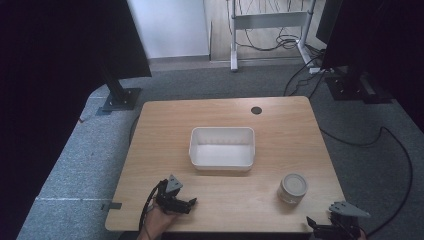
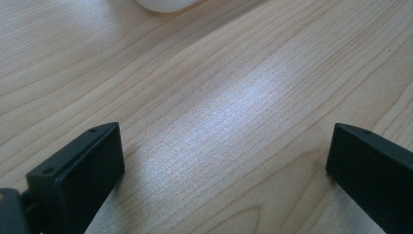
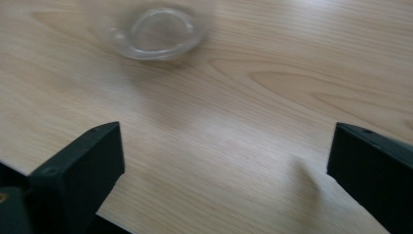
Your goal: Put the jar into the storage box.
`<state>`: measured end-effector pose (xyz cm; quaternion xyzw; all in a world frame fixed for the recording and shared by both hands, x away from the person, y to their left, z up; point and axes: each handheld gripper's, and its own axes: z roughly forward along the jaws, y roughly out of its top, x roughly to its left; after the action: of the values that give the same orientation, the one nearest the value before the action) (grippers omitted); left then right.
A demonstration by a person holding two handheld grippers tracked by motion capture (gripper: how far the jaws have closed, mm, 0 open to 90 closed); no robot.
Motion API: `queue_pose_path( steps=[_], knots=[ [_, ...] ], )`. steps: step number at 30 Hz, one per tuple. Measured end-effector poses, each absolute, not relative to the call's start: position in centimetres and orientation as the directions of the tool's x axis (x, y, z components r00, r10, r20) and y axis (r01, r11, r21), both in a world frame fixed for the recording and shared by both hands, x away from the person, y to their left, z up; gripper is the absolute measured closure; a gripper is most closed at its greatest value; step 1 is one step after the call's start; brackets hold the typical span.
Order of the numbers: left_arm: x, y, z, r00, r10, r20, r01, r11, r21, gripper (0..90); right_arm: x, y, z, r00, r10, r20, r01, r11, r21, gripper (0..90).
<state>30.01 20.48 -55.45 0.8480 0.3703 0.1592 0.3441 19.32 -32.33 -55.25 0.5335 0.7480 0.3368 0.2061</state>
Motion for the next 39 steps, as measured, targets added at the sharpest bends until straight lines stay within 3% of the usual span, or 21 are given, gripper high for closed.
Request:
queue_pose_path(
  steps=[39],
  knots=[
    [30.1, 20.3, -55.5, 0.651, 0.759, 0.015, 0.533, -0.471, 0.703, 0.5, 19.0, -31.9, -54.7, -0.382, 0.922, 0.064, 0.624, 0.206, 0.754, 2.1]
  ],
)
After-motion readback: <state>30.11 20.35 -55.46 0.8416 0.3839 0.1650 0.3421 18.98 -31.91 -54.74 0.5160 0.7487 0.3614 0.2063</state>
